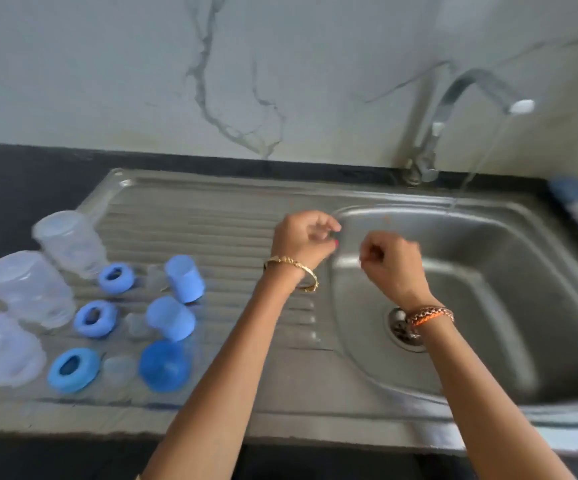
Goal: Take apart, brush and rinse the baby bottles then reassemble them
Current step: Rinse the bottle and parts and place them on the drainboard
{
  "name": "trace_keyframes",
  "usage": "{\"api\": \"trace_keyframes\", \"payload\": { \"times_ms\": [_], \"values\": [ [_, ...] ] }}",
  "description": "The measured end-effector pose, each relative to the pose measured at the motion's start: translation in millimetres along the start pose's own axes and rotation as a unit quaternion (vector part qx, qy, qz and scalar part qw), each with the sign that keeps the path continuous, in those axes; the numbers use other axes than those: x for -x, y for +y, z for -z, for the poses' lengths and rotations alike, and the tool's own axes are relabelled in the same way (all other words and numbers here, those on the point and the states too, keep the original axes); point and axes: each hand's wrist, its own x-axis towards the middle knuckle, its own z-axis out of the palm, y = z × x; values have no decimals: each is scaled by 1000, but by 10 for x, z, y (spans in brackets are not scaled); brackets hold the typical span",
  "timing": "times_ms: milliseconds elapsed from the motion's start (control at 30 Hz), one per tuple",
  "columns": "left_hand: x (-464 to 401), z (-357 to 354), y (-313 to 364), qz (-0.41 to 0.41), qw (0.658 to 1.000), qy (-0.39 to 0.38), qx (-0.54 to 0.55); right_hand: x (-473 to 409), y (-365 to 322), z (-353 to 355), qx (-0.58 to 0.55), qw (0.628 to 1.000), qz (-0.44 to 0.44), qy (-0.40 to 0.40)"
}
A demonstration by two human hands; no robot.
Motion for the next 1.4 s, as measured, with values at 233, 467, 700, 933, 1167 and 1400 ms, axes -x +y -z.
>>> {"api": "trace_keyframes", "payload": {
  "times_ms": [233,467,700,933,1167,1400],
  "values": [
    [-165,-903,-159,113,963,-225,-93,147,1081,327,-5,927,-229,-297],
    [-566,-1381,-61,197,956,-208,61,-702,1576,577,-40,952,-305,1],
    [-973,-1790,68,272,936,-137,176,-1558,1749,544,-3,974,-225,-17],
    [-1133,-1942,47,309,923,-108,203,-1918,1786,292,44,972,-226,-40],
    [-1048,-1990,19,284,939,-97,167,-1787,1842,257,-6,975,-222,-23],
    [-730,-2059,231,257,950,-103,147,-1140,1994,567,49,976,-195,87]
  ]
}}
